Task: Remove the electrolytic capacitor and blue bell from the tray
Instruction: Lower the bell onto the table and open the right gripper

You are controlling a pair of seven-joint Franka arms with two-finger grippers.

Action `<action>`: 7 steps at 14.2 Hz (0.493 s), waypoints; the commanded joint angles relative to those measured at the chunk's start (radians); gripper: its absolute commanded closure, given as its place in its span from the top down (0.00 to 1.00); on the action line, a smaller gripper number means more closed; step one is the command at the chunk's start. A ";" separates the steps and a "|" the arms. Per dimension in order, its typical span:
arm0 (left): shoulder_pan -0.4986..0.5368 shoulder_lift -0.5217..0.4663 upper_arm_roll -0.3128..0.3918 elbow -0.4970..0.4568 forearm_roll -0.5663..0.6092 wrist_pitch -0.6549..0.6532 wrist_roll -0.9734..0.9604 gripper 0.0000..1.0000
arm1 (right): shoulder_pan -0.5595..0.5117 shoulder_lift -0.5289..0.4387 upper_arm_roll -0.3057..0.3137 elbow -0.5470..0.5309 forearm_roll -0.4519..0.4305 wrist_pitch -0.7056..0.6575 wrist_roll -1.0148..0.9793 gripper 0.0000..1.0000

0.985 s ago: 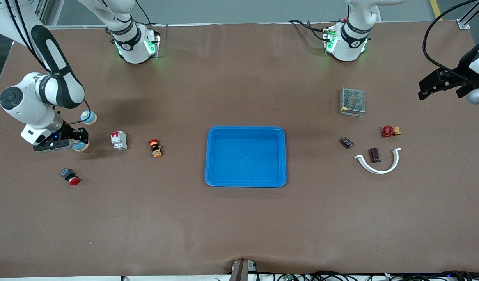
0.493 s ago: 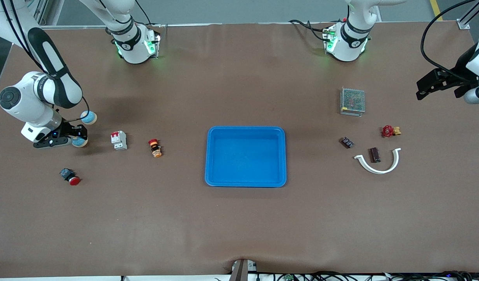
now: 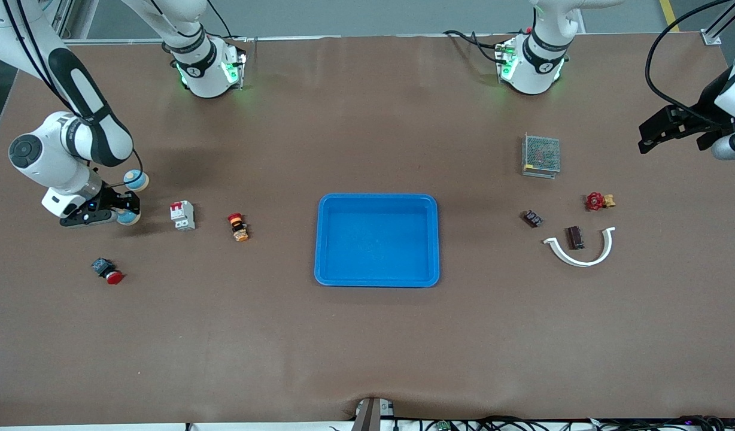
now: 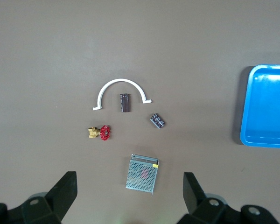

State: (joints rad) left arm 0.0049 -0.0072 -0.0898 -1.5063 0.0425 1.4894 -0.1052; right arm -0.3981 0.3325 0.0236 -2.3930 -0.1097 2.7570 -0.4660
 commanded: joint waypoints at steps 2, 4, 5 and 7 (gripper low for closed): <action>0.003 -0.001 -0.005 -0.002 -0.016 0.002 -0.008 1.00 | -0.030 0.002 0.019 -0.005 -0.016 0.016 -0.008 0.00; 0.003 -0.001 -0.005 -0.005 -0.016 0.000 -0.008 1.00 | -0.030 0.002 0.019 -0.005 -0.016 0.016 -0.008 0.00; 0.006 -0.002 -0.005 -0.006 -0.016 0.000 -0.008 1.00 | -0.033 0.002 0.019 -0.005 -0.016 0.016 -0.008 0.00; 0.009 -0.010 -0.004 -0.006 -0.016 -0.009 -0.008 1.00 | -0.039 0.002 0.019 -0.005 -0.016 0.016 -0.008 0.00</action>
State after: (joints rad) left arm 0.0054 -0.0054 -0.0899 -1.5083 0.0425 1.4893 -0.1052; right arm -0.4017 0.3327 0.0237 -2.3930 -0.1097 2.7593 -0.4660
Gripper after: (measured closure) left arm 0.000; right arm 0.361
